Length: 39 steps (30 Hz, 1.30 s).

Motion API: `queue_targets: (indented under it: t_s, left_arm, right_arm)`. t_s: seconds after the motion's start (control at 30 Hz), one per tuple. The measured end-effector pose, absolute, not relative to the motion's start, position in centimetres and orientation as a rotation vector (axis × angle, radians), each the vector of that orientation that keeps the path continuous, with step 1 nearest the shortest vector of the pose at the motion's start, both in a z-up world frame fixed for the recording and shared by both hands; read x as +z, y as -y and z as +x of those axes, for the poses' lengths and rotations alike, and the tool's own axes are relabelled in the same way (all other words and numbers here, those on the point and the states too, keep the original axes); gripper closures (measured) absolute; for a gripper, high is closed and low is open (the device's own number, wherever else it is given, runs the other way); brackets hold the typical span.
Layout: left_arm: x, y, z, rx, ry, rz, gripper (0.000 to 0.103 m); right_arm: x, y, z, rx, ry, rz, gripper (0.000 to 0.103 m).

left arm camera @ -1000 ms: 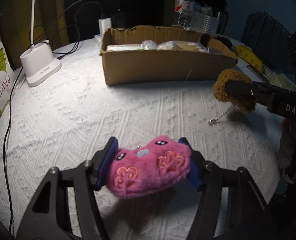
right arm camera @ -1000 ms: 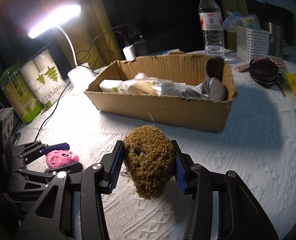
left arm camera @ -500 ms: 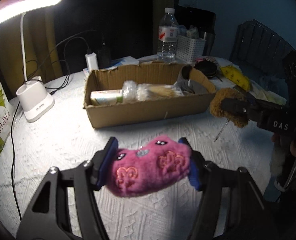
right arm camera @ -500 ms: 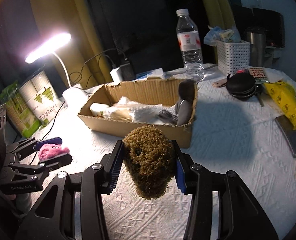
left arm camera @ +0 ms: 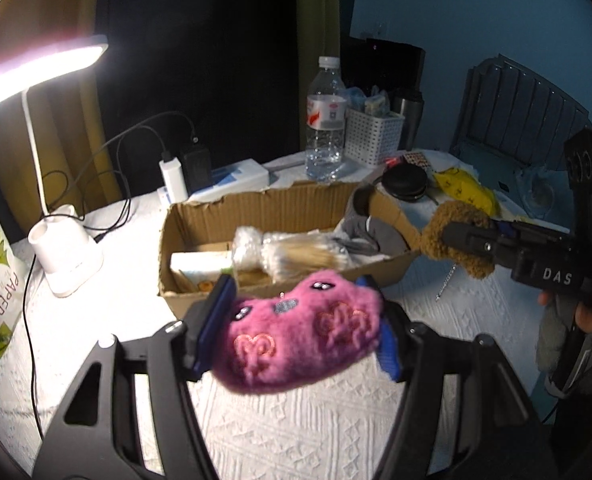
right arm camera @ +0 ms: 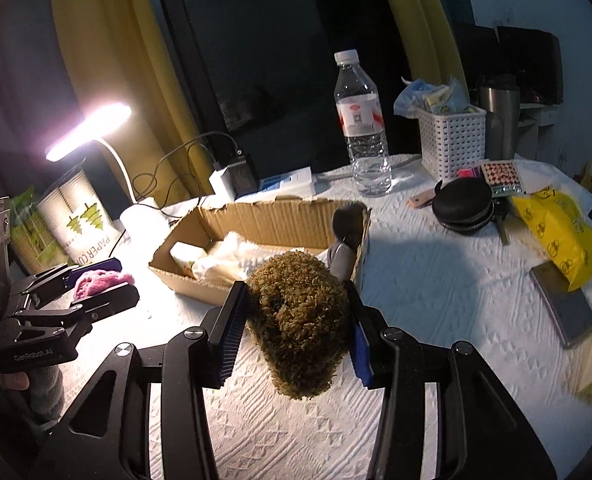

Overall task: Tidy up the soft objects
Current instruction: 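Carry the sponge and pink plush over the box with both grippers, then lower the sponge and plush into the box and open both grippers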

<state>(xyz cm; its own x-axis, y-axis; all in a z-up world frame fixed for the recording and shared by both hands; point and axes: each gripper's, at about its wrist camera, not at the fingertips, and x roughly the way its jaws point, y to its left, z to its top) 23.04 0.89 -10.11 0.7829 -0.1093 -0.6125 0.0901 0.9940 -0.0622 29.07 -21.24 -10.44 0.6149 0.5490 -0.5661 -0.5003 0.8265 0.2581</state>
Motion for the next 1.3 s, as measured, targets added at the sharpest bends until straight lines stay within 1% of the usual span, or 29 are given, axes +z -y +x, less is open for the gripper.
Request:
queue_targets:
  t_s: [0.33,1.03,1.13,1.17,1.2,1.3]
  left_arm:
    - [-10.0,-1.7,25.9,-0.084,-0.64,-0.048,0.039]
    - [-10.7,-2.9,32.0,-0.062,-0.628,-0.104,0.037]
    - [-11.1,-3.0,32.7,-0.061,-0.645,-0.118,0.031]
    - [-11.1,-3.1,32.8,-0.061,-0.646,-0.119,0.027]
    - [-11.2,-3.1,32.8,-0.061,-0.645,-0.12,0.024]
    - [-11.2,-3.2,32.8,-0.065,-0.646,-0.124,0.018]
  right_arm:
    - [-9.9,20.7,31.4,0.611,-0.673,0.072,0.055]
    - [-10.7,16.6,37.3,0.665,-0.7,0.05,0.055]
    - [-10.8,16.0,37.9,0.674,-0.698,0.046,0.054]
    - [-10.8,15.9,38.1,0.674,-0.696,0.047,0.05]
    - [-10.9,15.8,38.2,0.67,-0.696,0.047,0.045]
    - [-11.0,15.7,38.6,0.661,-0.697,0.049,0.043]
